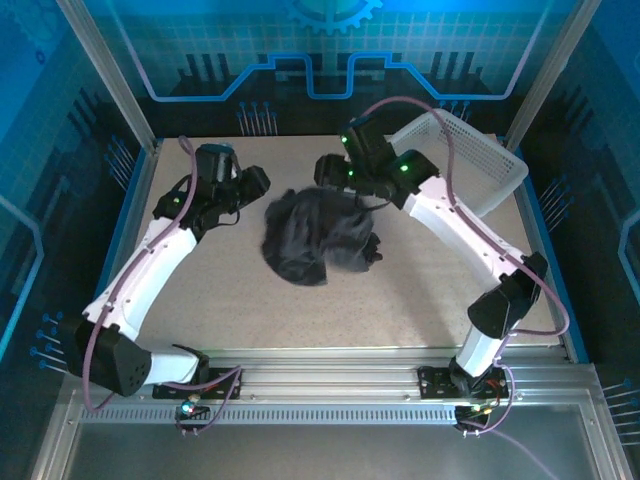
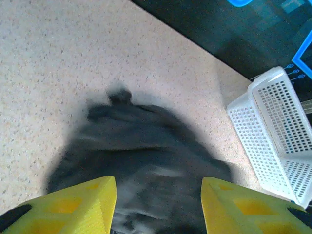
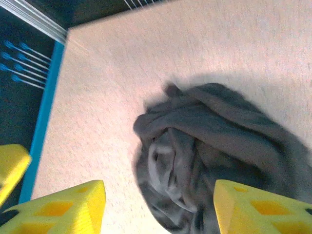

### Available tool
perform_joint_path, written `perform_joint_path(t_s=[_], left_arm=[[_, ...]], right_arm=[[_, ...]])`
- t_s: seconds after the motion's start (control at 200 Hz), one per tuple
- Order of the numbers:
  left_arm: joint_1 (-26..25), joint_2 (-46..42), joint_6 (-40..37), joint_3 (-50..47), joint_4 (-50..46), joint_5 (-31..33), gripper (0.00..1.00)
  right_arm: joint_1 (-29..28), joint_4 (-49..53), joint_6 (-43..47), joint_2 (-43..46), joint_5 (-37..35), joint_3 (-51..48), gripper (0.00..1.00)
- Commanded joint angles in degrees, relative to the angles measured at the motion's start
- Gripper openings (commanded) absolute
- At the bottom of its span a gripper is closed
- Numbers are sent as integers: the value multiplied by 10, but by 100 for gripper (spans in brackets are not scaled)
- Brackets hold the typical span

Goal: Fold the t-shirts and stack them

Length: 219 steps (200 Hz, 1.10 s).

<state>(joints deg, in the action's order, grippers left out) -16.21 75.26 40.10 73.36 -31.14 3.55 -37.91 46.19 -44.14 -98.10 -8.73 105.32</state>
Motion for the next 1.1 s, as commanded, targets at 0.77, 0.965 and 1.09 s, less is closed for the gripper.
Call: perform_joint_path(t_s=[0.77,0.965,1.09], left_arm=[[-291,338,-61,123,-114,-3,59],[-321,437,-116,214,-202,111,62],[-320,477,-123,238,-223,173,47]], right_arm=[[228,-23,29,133,91,-442,46],[248,-17,30,157,111,-457,46],[251,-21,26,171,122,-467,46]])
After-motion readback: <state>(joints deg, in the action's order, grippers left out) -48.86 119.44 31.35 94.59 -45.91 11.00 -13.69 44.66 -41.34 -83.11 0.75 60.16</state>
